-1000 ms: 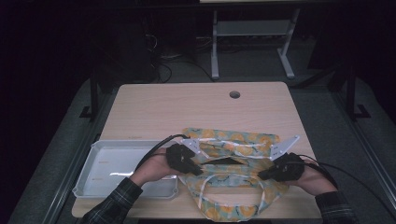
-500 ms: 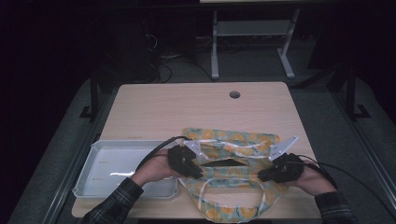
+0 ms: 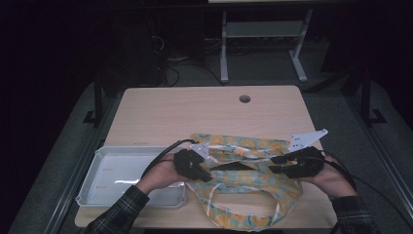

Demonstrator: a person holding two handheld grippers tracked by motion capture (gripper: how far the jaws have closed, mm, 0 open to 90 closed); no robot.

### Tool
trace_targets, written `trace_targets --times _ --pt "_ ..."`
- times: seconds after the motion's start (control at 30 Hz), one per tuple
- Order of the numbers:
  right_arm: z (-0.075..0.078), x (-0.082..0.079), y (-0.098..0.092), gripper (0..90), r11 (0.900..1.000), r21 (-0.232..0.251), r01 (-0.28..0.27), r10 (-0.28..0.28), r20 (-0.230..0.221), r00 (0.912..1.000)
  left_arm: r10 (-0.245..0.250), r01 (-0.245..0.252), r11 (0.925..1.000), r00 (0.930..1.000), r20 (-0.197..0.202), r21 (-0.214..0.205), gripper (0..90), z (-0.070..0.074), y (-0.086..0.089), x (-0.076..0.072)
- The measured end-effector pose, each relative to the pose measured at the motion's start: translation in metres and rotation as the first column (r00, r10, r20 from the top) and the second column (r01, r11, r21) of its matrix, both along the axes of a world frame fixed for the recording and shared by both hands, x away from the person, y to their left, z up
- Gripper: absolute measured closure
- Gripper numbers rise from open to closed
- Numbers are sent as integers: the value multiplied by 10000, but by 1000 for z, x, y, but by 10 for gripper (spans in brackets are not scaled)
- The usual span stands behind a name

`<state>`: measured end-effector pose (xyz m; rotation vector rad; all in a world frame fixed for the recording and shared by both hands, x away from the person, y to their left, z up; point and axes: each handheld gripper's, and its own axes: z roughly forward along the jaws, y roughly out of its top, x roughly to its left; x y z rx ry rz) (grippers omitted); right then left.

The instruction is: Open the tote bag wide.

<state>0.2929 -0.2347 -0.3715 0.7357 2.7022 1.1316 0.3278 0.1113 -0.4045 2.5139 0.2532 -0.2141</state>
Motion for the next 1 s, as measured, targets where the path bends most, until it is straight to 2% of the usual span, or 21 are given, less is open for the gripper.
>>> trace_targets --times 0.07,0.17,0.3,0.43,0.53,0.83,1.0 --pt "1 3 0 618 9995 -244 181 -176 207 9996 -4 4 10000 10000 -17 4 891 0 0 0" --pt "-1 9 1 600 9988 -388 285 -276 230 9994 -6 6 10000 10000 -14 4 892 0 0 0" --pt "-9 16 5 602 9971 -693 320 -318 32 9995 -30 30 10000 10000 6 28 894 0 0 1" --pt "-17 20 8 805 9938 -1097 192 -212 -172 9996 -113 113 9999 9999 49 95 896 0 0 2" --pt "-18 23 6 873 9940 -1063 265 -287 -196 9994 -129 129 9999 9999 3 107 897 -1 -1 1" --pt "-17 36 -5 880 9930 -887 783 -791 -57 9969 -194 194 9997 9998 -41 170 899 -1 -2 0" --pt "-20 43 -11 880 9888 -1055 1056 -1067 -44 9943 -341 343 9991 9994 -72 252 899 -2 -2 -1"
